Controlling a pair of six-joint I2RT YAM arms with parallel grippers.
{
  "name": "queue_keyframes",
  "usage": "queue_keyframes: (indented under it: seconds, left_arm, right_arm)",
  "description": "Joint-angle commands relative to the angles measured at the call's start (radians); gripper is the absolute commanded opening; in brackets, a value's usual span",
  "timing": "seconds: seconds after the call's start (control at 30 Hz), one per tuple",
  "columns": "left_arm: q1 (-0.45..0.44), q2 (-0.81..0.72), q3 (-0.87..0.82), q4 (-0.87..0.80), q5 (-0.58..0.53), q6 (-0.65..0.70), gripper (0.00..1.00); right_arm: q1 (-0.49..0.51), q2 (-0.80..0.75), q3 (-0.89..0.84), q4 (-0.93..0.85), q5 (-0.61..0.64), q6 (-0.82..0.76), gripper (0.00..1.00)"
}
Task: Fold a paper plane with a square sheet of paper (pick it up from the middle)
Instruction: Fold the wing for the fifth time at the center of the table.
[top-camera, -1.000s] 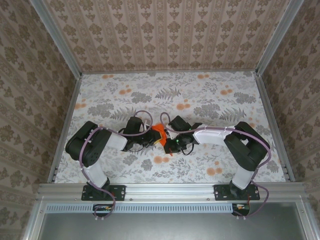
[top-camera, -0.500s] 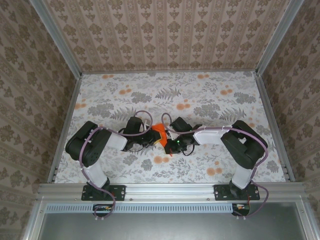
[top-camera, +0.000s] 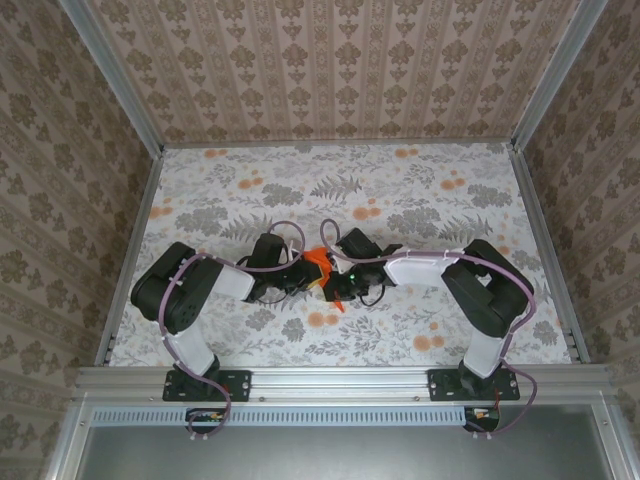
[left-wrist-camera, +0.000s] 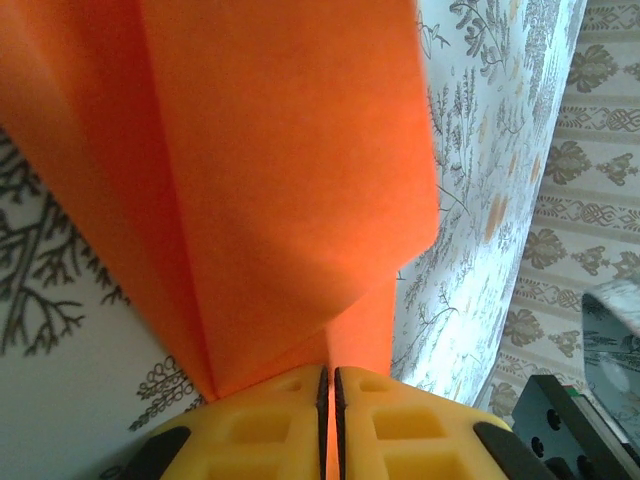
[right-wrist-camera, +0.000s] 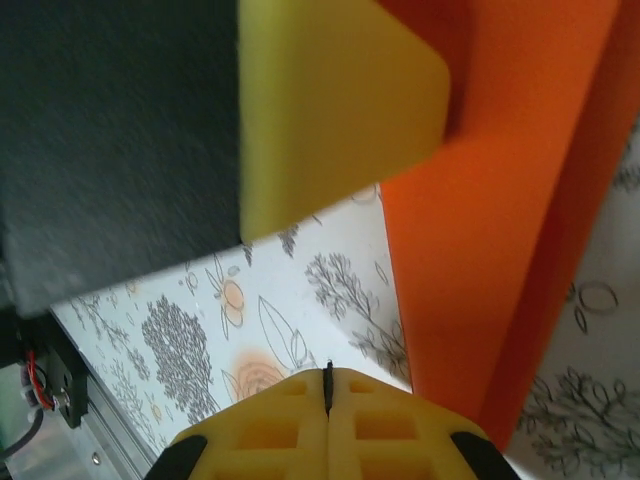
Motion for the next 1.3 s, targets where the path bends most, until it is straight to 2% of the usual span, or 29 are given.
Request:
queue_keyframes:
  seconds: [0.0, 0.2, 0.5, 0.93, 1.03, 1.13, 1.27]
  left_arm:
    - [0.008, 0.036, -0.012, -0.136, -0.035, 0.017, 0.13]
    - [0.004, 0.030, 0.012, -0.238, -0.060, 0.055, 0.11]
    - [-0.007, 0.008, 0.057, -0.397, -0.123, 0.126, 0.09]
    - [-0.019, 0.019, 0.093, -0.473, -0.152, 0.158, 0.08]
    - [-0.021, 0.022, 0.098, -0.497, -0.168, 0.164, 0.06]
    - [-0.024, 0.028, 0.102, -0.527, -0.194, 0.171, 0.01]
    - [-0.025, 0.031, 0.097, -0.585, -0.248, 0.182, 0.00]
  right_arm:
    - [-0.005, 0.033, 0.028, 0.002, 0.020, 0.009, 0.05]
    - [-0.009, 0.047, 0.009, 0.019, 0.019, 0.014, 0.05]
    - [-0.040, 0.017, -0.042, 0.121, -0.061, 0.061, 0.04]
    - [-0.040, 0.070, -0.011, 0.104, -0.039, 0.051, 0.04]
    - [-0.041, 0.079, -0.025, 0.092, -0.035, 0.042, 0.04]
    - [-0.041, 0.083, -0.052, 0.080, -0.044, 0.031, 0.04]
    - [-0.041, 0.063, -0.109, 0.074, -0.068, 0.010, 0.03]
